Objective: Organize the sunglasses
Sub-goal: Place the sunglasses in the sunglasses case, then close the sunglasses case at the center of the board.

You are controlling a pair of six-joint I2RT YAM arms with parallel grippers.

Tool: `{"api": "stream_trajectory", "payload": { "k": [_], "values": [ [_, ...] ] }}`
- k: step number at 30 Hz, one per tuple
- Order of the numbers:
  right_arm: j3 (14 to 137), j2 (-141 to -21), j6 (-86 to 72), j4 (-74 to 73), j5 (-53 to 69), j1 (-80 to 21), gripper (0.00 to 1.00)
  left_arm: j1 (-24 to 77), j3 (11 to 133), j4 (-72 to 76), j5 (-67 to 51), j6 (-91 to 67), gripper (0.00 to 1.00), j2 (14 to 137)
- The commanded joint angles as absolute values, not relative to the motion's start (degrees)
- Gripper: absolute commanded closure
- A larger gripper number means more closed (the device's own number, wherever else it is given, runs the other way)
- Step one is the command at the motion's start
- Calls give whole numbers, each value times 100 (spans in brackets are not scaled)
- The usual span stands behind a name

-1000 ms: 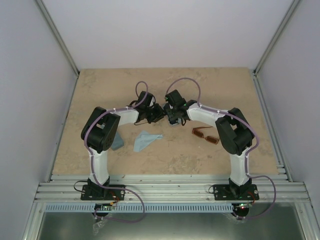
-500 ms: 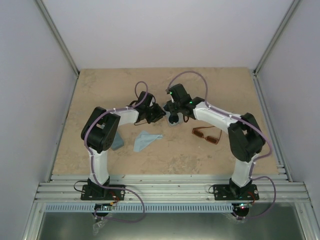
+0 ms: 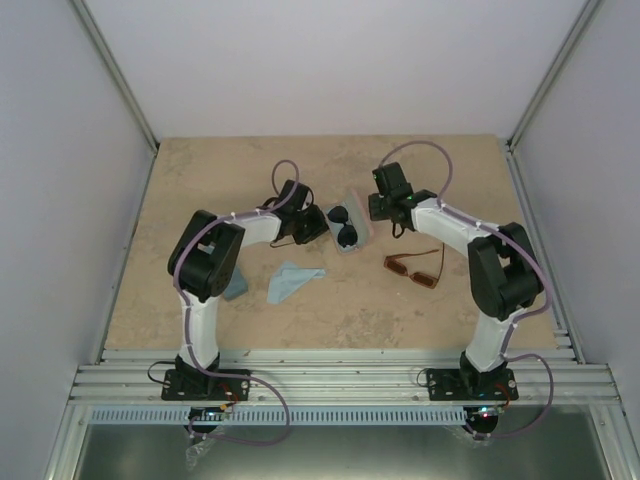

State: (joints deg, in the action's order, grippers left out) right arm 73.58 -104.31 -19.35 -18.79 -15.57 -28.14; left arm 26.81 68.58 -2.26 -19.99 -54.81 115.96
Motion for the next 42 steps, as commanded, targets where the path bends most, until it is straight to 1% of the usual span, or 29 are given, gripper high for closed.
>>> {"api": "stream_trajectory", "payload": {
  "k": [1,6,15,19,23,25,28,32,34,36,37,40,42],
  "values": [
    [7311,-10651,-1827,-1798,-799,-2898,67,2654,7141,-479,-2022,-5390,94,11938],
    [7309,-10759,-1683,-1650,-290,-2896,66,2654,7379,-701,-2046,-5360,97,12079],
    [7332,-10944,-1553,-1425,-17,-3130,63,2650,7596,-772,-2403,-5335,97,12269],
    [7331,-11097,-1573,-1365,237,-3194,59,2654,7608,-773,-2414,-5337,96,12274],
    [7317,-11115,-1616,-1397,138,-3203,54,2650,7596,-756,-2425,-5326,96,12250],
    [7262,-11017,-1637,-1371,64,-3199,48,2653,7562,-739,-2377,-5311,96,12195],
    [7208,-10875,-1683,-1377,0,-3200,42,2654,7554,-772,-2253,-5294,96,12028],
    [7114,-10736,-1836,-1418,-214,-3215,37,2639,7417,-973,-1387,-5234,96,11463],
    [7096,-10743,-1851,-1479,-271,-3272,31,2636,7247,-998,-934,-5243,93,11060],
    [7110,-10787,-1886,-1536,-449,-3410,25,2634,7049,-1006,-507,-5246,93,10626],
    [7118,-10838,-1927,-1551,-566,-3473,20,2634,6921,-1002,-293,-5271,92,10412],
    [7149,-10945,-2096,-1562,-897,-3685,7,2636,6477,-971,250,-5338,82,9744],
    [7220,-11037,-2154,-1593,-1075,-3812,3,2637,6224,-979,481,-5357,75,9363]
  ]
}}
